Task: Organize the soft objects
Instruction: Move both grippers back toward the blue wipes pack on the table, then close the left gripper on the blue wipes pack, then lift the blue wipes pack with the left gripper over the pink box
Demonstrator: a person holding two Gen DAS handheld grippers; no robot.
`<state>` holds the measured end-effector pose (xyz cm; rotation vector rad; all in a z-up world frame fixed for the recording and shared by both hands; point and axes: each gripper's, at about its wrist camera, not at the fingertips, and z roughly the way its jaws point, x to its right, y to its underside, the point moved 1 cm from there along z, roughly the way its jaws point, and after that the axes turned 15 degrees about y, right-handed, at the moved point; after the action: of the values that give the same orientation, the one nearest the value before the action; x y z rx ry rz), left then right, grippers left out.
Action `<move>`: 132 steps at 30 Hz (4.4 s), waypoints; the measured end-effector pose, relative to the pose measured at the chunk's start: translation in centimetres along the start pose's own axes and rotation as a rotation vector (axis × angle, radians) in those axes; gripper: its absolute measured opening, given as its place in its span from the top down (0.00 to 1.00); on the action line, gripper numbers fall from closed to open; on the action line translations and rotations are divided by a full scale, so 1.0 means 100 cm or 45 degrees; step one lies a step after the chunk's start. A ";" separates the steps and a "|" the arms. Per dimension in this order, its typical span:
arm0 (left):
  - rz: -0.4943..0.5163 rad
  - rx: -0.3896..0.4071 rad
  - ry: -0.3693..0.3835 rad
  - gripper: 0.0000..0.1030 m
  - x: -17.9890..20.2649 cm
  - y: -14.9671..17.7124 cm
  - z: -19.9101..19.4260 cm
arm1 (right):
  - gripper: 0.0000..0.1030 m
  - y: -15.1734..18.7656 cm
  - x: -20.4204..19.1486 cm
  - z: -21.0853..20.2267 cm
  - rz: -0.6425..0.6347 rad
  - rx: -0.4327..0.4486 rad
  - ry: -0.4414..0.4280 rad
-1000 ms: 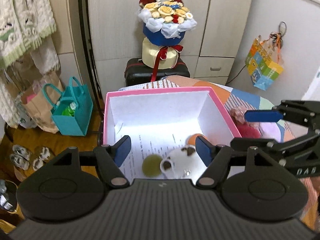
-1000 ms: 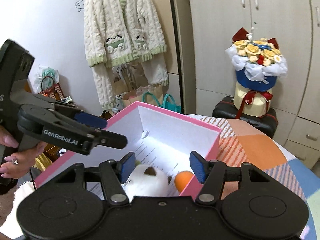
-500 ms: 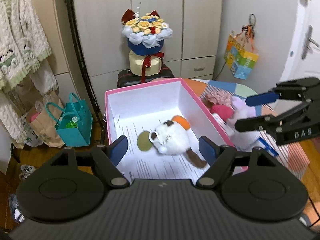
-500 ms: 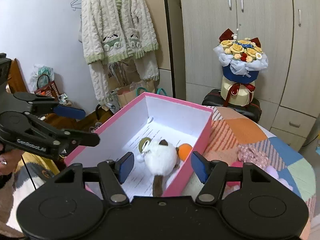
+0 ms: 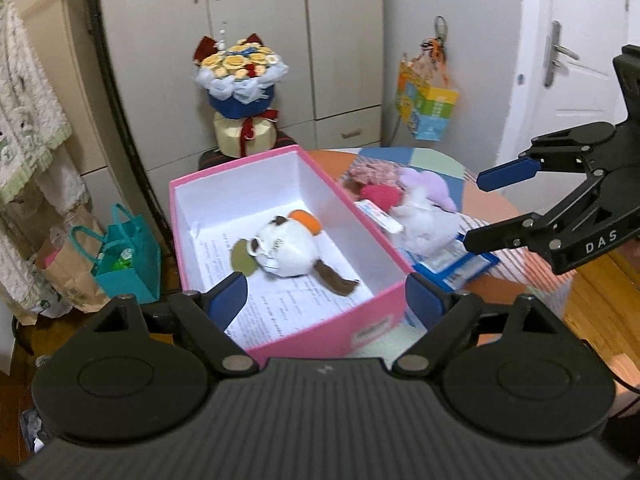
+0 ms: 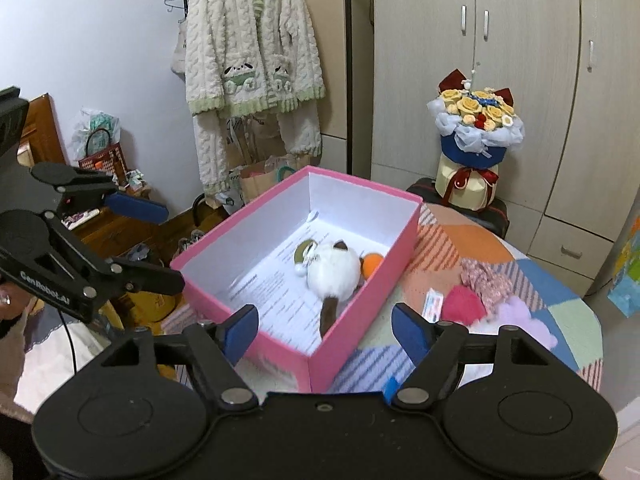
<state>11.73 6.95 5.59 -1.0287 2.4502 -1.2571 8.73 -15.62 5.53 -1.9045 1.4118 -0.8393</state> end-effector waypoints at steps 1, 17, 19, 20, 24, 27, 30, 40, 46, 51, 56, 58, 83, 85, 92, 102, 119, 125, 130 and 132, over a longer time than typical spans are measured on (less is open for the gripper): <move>0.005 -0.005 0.007 0.15 0.004 0.001 0.000 | 0.23 0.004 0.001 -0.003 -0.002 -0.003 0.004; 0.143 -0.121 0.143 0.15 0.072 -0.009 0.056 | 0.19 0.080 0.043 -0.027 -0.002 0.072 0.026; 0.160 -0.114 0.154 0.15 0.082 -0.012 0.069 | 0.19 0.086 0.052 -0.022 0.005 0.072 0.034; 0.151 -0.116 0.174 0.15 0.086 -0.014 0.076 | 0.19 0.089 0.057 -0.019 0.005 0.071 0.035; 0.120 -0.141 0.236 0.18 0.099 -0.018 0.108 | 0.19 0.104 0.073 -0.001 0.008 0.078 0.042; 0.120 -0.161 0.226 0.21 0.108 -0.017 0.134 | 0.19 0.116 0.080 0.013 -0.006 0.103 0.031; 0.081 -0.186 0.201 0.25 0.110 -0.013 0.161 | 0.19 0.125 0.087 0.029 -0.021 0.105 0.017; 0.081 -0.197 -0.086 0.30 0.107 0.000 0.228 | 0.19 0.145 0.104 0.087 0.043 0.028 0.078; 0.000 -0.202 -0.128 0.30 0.102 0.003 0.248 | 0.19 0.152 0.112 0.105 0.074 0.007 0.037; -0.090 -0.168 -0.116 0.41 0.096 0.008 0.255 | 0.19 0.156 0.110 0.116 0.069 -0.028 -0.002; -0.264 -0.134 -0.126 0.41 0.087 0.012 0.256 | 0.17 0.159 0.103 0.120 0.045 -0.012 0.029; -0.330 -0.130 -0.116 0.39 0.081 0.013 0.256 | 0.17 0.160 0.101 0.121 0.051 -0.007 0.037; -0.398 -0.099 0.025 0.50 0.082 0.027 0.240 | 0.50 0.156 0.071 0.099 0.051 -0.030 0.100; -0.371 -0.107 0.032 0.50 0.085 0.028 0.236 | 0.50 0.157 0.071 0.096 0.070 -0.037 0.086; -0.324 -0.079 0.083 0.50 0.095 0.025 0.209 | 0.50 0.153 0.064 0.068 0.092 -0.016 0.111; -0.252 -0.008 0.157 0.50 0.105 0.011 0.149 | 0.50 0.126 0.038 0.011 0.014 0.028 0.209; -0.148 0.159 0.091 0.50 0.080 -0.006 0.052 | 0.50 0.066 -0.015 -0.034 -0.099 0.221 0.239; -0.163 0.196 0.031 0.50 0.048 -0.011 0.032 | 0.50 0.039 -0.032 -0.017 -0.067 0.248 0.162; -0.212 0.203 0.010 0.50 0.010 -0.009 0.024 | 0.49 0.019 -0.050 0.005 -0.109 0.276 0.093; -0.227 0.192 -0.014 0.50 -0.002 -0.007 0.027 | 0.50 0.012 -0.054 0.019 -0.116 0.262 0.057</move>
<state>13.49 5.12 4.48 -1.2296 2.2561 -1.4609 8.31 -10.44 2.79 -1.8132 1.2207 -1.0351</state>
